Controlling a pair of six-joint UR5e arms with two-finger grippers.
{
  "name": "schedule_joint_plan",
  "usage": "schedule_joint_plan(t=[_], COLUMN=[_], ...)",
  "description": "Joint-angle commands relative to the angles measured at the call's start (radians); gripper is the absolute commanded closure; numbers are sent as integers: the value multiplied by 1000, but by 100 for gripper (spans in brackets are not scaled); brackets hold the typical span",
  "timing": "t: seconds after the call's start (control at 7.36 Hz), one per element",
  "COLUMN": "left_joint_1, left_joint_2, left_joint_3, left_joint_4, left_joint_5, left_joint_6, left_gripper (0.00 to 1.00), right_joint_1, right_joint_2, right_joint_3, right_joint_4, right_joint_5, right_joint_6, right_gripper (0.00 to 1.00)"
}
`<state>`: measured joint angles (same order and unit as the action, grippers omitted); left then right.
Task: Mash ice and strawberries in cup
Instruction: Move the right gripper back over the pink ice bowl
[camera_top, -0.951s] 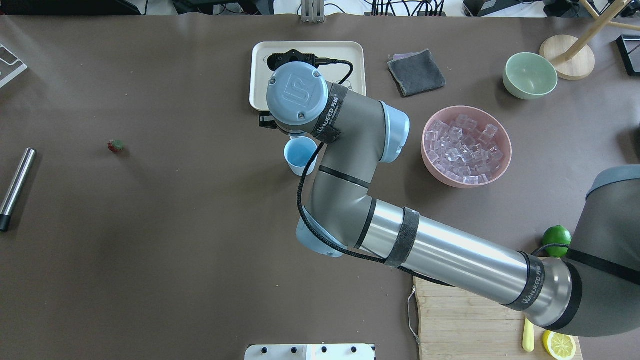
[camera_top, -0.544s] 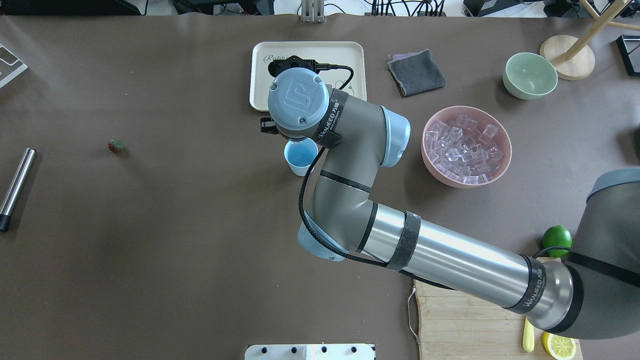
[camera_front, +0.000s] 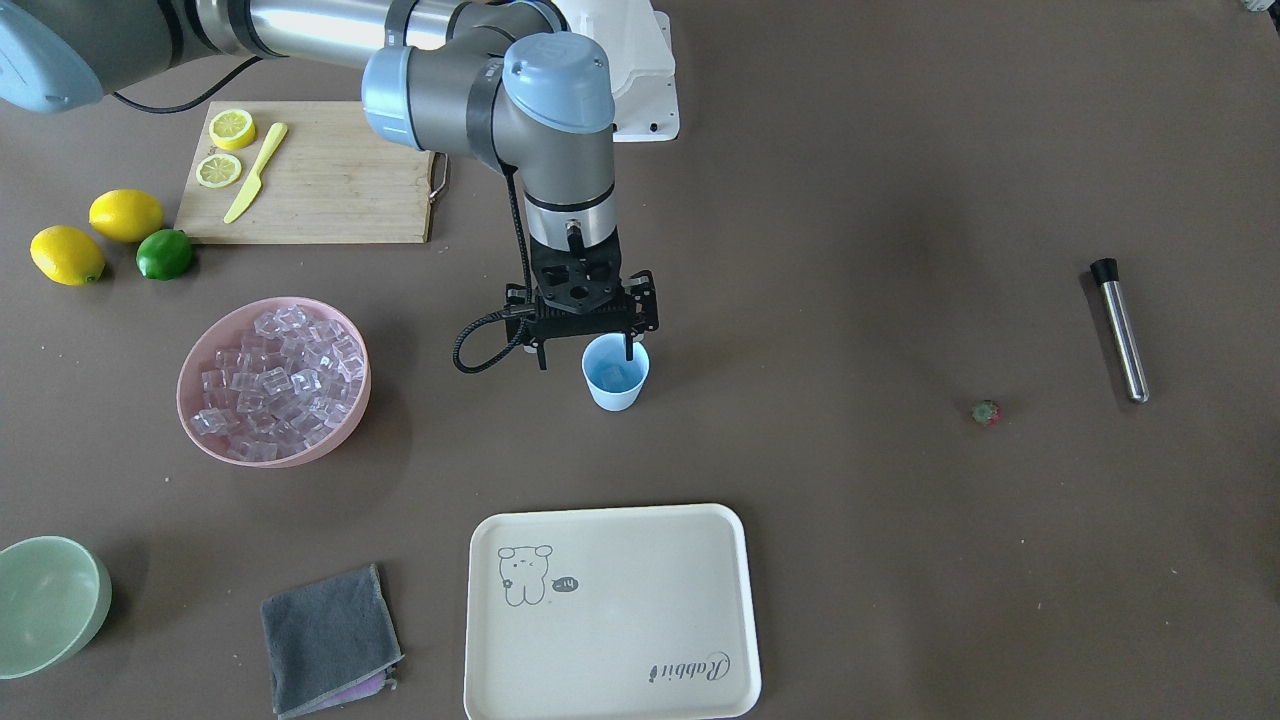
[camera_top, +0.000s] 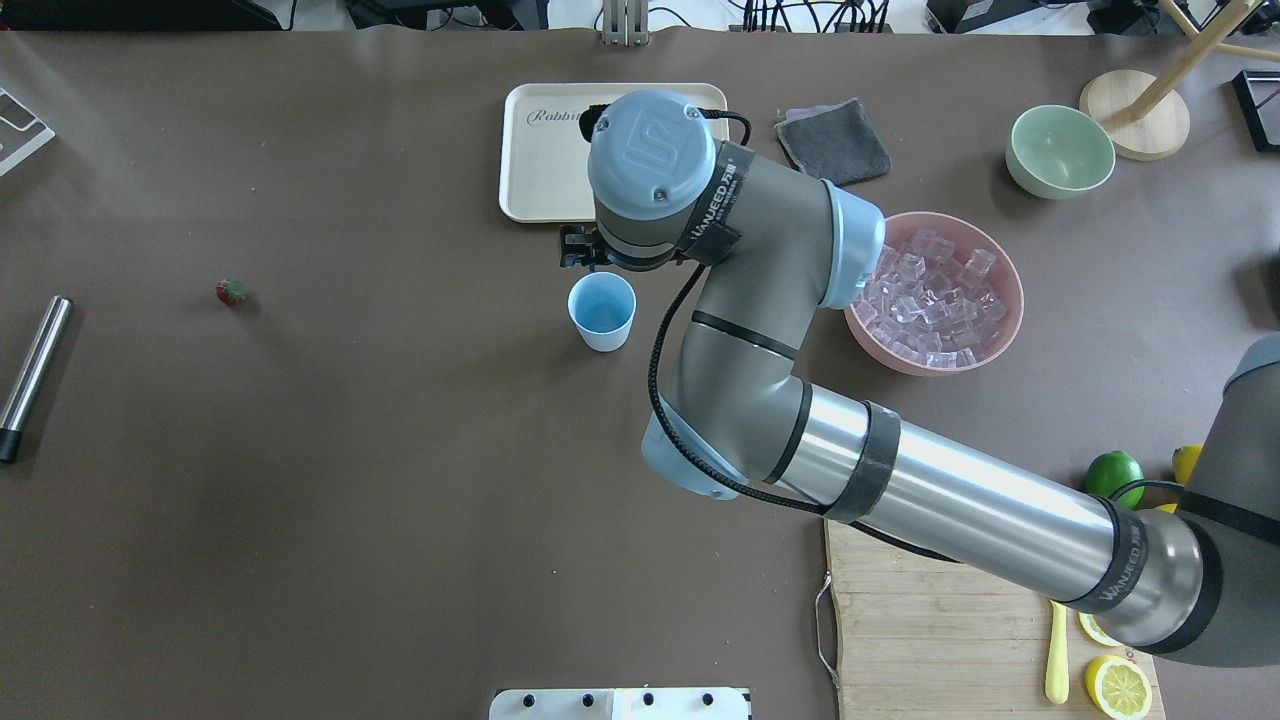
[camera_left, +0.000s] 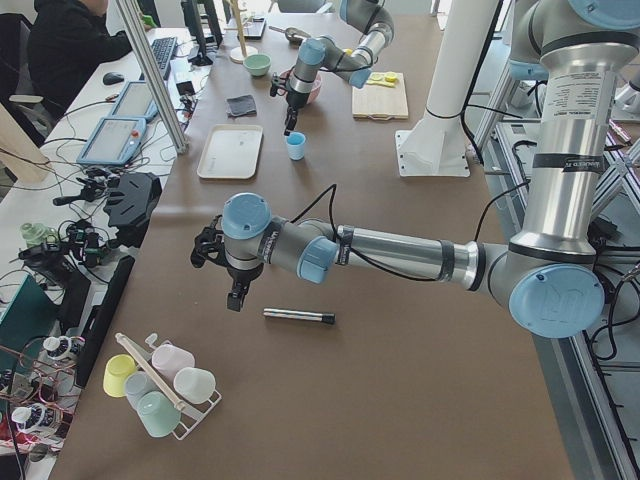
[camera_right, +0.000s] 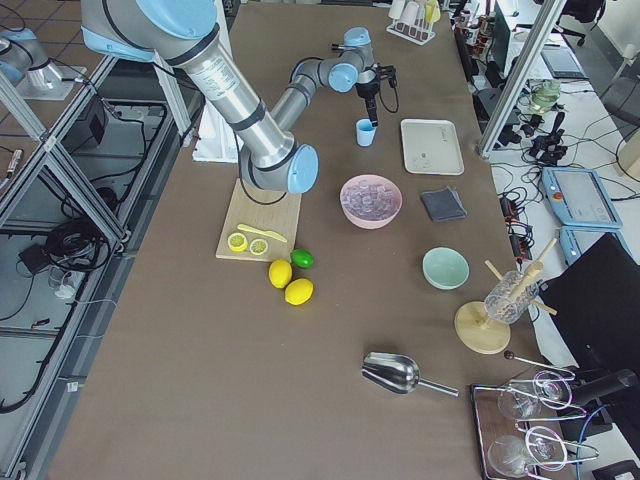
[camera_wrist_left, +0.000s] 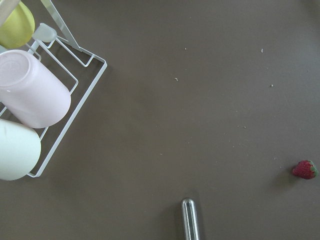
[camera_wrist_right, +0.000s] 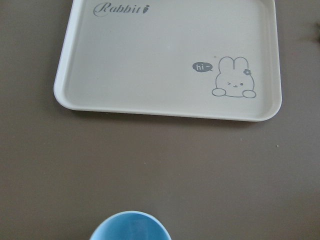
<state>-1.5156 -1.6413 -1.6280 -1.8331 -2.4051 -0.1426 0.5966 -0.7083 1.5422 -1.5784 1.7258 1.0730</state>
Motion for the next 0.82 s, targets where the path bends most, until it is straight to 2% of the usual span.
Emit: schedule_joint_plan(t=[0.0, 0.41, 0.68], left_joint_1=[0, 0, 0], left_joint_2=[0, 6, 5], left_joint_3=[-3, -13, -16], left_joint_4=[0, -2, -2], left_joint_5=[0, 0, 0], left_joint_6=[0, 0, -2], left_gripper=[1, 1, 1], right_joint_1=[93, 204, 249], right_joint_2=[-149, -388, -494], right_joint_3=[110, 211, 243], right_joint_4=[-40, -25, -25], right_joint_5=[75, 126, 147], right_joint_6=[-140, -350, -429], right_gripper=[0, 1, 1])
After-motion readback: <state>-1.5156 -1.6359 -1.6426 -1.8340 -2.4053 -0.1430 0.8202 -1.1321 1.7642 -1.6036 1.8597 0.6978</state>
